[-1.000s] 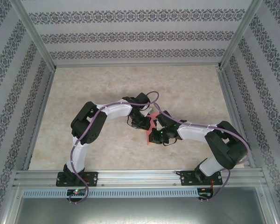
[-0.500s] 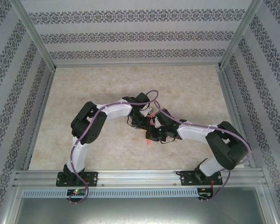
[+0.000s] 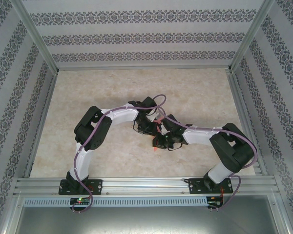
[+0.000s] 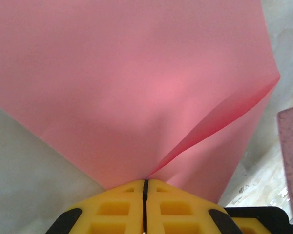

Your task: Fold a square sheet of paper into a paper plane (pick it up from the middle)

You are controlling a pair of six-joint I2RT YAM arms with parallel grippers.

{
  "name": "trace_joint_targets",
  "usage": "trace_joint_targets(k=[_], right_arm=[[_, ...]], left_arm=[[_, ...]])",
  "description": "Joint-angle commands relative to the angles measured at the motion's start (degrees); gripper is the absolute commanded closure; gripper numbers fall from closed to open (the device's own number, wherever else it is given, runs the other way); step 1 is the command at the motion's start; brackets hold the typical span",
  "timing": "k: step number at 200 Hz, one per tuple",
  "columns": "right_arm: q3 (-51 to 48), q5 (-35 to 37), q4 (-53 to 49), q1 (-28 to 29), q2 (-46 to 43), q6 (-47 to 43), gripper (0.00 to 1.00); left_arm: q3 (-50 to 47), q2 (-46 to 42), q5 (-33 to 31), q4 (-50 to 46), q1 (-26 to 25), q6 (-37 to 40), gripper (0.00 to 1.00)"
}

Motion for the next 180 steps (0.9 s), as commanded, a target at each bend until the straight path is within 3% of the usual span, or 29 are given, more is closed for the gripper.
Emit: trace_joint_targets(k=[1,119,152,180], right_arm=[[-2.81,-0.66,-4.87,2.11,-0.9,-0.94,1.0],[-7.55,-0.4,-5.35,4.41,-6.92,1.84,1.0],[-7.33,-2.69,-0.4,2.29,-10.45,4.32,1.0],[-6.78,-2.26,1.2,-3.03,-12.82,4.84,1.0]], left_arm=[[-2.99,7.38,-10.4,-3.82,-0.28,2.03,0.9],[-2.57,7.82,-10.9,-4.28,-0.25,2.25,0.9],[-2.53,7.81,-10.48,-4.2,-0.28,2.37,0.9],[-2.64,7.64,-10.25,-4.2,-0.28,2.4,0.9]])
